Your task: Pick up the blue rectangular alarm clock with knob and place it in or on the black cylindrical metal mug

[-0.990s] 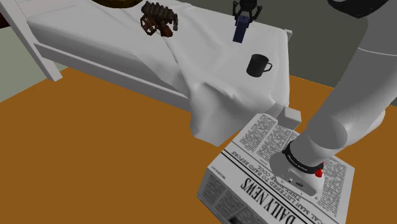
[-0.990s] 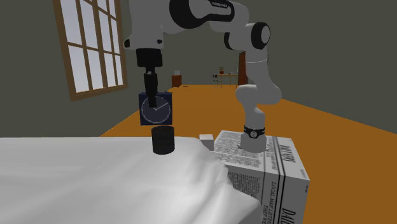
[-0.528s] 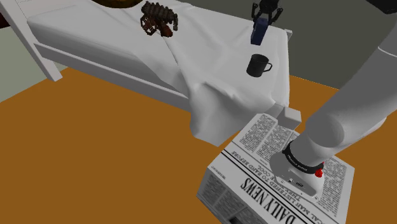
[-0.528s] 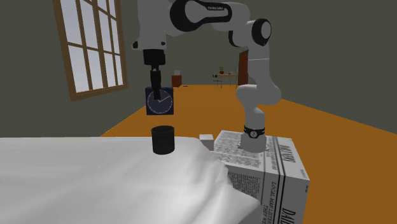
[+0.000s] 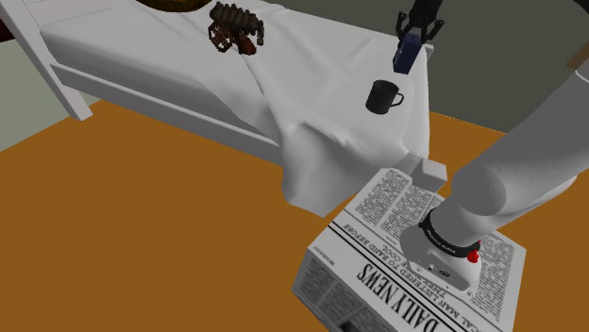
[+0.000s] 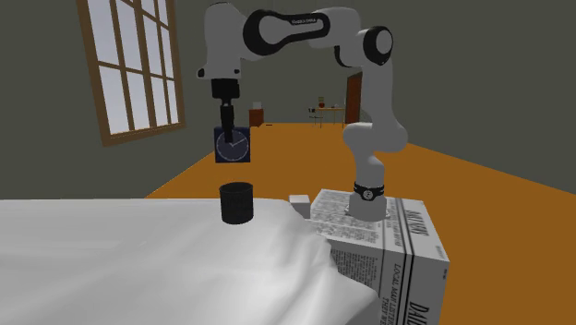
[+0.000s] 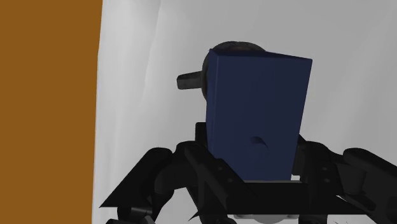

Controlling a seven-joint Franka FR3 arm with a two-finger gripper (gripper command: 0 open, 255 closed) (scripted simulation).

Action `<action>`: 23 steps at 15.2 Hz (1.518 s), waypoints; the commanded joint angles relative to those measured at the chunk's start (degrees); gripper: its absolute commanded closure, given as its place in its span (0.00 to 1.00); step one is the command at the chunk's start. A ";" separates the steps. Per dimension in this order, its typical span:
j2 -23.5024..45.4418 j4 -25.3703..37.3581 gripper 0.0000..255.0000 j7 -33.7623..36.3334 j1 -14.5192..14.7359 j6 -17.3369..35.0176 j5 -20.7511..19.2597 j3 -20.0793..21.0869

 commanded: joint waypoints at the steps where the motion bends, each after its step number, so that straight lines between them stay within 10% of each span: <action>1: -0.13 -1.56 1.00 -0.11 -0.04 1.46 -0.03 -0.04; 22: 1.75 -9.33 1.00 -0.50 -0.14 11.02 0.57 -0.09; 23: 1.86 -9.20 0.00 -0.55 -0.15 10.99 0.61 -0.10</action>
